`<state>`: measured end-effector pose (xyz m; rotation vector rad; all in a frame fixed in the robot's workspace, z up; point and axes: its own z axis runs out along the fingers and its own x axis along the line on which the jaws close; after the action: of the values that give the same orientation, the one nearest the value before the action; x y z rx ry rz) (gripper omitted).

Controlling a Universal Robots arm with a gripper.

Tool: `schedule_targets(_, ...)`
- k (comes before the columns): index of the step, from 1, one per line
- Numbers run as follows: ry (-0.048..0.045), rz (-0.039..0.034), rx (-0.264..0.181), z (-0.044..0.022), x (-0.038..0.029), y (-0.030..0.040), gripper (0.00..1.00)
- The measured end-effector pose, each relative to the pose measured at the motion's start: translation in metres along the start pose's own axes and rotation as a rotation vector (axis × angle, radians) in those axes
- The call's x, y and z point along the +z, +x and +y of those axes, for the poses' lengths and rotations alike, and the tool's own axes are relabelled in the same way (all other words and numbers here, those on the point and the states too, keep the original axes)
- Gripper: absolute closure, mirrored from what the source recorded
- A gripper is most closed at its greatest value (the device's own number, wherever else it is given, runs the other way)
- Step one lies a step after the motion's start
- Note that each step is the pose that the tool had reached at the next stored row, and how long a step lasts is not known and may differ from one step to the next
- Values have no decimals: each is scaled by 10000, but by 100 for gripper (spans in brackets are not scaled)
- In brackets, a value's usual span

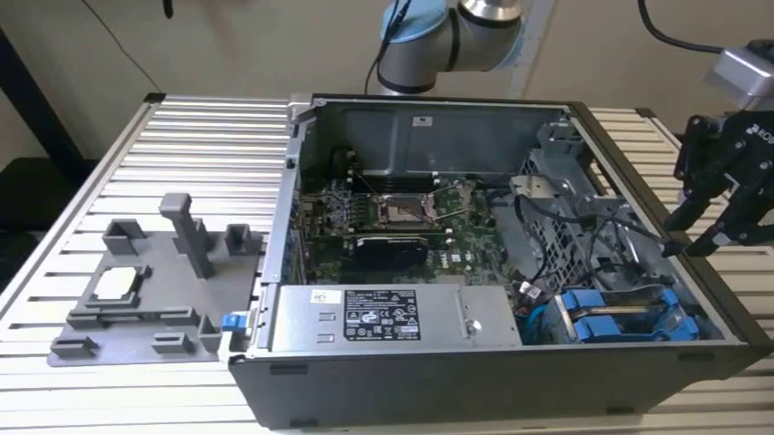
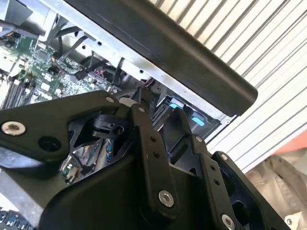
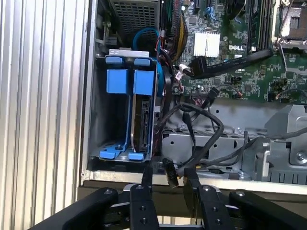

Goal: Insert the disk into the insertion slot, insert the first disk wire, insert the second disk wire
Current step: 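Insert the first disk wire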

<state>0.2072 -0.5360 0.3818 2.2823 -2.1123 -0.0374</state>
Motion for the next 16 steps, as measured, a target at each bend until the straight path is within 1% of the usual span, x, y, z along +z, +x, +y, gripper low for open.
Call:
schedule_targets(4,5,36,-451,8,18,-1,60)
schedule_targets(7,41,56,-717,12,35,-6,60)
schedule_targets(10,91,79,-937,15,54,-18,60)
schedule_targets(13,117,129,-1130,18,68,-28,60)
schedule_targets(16,131,153,-1265,19,80,-35,60)
